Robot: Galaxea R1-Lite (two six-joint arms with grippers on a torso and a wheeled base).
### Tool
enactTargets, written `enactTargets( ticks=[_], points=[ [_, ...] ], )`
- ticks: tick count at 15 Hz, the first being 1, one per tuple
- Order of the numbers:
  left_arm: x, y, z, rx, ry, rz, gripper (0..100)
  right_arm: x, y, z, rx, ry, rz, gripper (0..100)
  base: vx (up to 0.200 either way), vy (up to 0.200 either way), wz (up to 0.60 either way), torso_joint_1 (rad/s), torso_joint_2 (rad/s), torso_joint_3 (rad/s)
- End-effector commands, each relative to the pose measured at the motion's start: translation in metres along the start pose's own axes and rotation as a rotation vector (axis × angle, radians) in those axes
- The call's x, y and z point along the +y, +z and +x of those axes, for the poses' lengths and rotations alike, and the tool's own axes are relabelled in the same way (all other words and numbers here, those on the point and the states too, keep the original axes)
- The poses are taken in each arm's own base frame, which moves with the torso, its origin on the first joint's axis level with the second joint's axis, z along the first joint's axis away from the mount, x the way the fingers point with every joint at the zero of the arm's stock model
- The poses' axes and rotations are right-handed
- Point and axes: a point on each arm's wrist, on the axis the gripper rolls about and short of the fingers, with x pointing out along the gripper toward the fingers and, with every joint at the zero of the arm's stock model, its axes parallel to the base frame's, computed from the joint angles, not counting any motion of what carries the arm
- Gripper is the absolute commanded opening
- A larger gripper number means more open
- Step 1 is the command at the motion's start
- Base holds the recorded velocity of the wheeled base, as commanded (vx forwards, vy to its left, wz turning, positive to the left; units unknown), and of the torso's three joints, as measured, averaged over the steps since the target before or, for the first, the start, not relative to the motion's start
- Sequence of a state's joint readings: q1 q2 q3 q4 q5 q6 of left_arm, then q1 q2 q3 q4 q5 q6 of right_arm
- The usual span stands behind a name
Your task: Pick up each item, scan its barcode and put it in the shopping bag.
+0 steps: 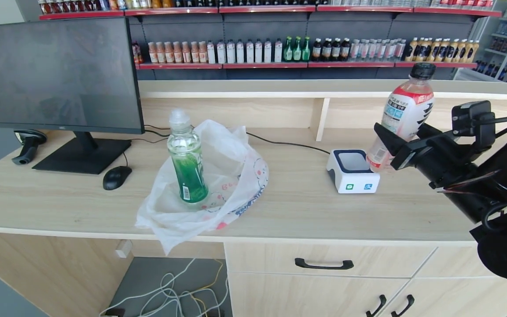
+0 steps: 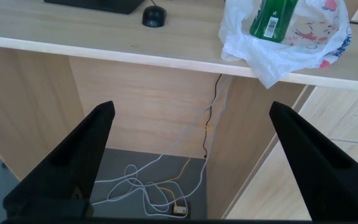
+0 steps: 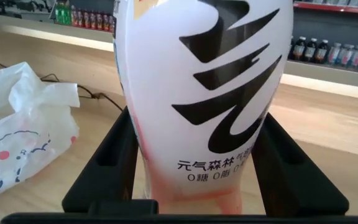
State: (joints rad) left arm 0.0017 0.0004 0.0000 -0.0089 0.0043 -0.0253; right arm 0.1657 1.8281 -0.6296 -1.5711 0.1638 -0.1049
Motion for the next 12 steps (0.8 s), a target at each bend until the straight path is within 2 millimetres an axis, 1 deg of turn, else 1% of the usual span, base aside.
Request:
enactTargets(
  ticks=[1, 6, 12],
  points=[
    [0.0000, 0.0001, 0.0001, 0.001, 0.000, -0.001, 100, 0.0006, -0.0008, -0.0005, 0.004, 0.002, 0.000, 0, 0.000, 0.000, 0.00, 0.000, 0.00, 0.000],
    [0.0000, 0.0001, 0.0001, 0.001, 0.000, 0.001, 100, 0.0008, -0.0002, 0.0007, -0.001, 0.003, 0.000, 0, 0.000, 0.000, 0.00, 0.000, 0.00, 0.000],
    [0.0000, 0.0001, 0.0001, 0.001, 0.000, -0.001, 100, -0.0001, -0.0008, 0.0013, 0.000, 0.002, 0.014, 0, 0.000, 0.200, 0.00, 0.009, 0.00, 0.001]
  ],
)
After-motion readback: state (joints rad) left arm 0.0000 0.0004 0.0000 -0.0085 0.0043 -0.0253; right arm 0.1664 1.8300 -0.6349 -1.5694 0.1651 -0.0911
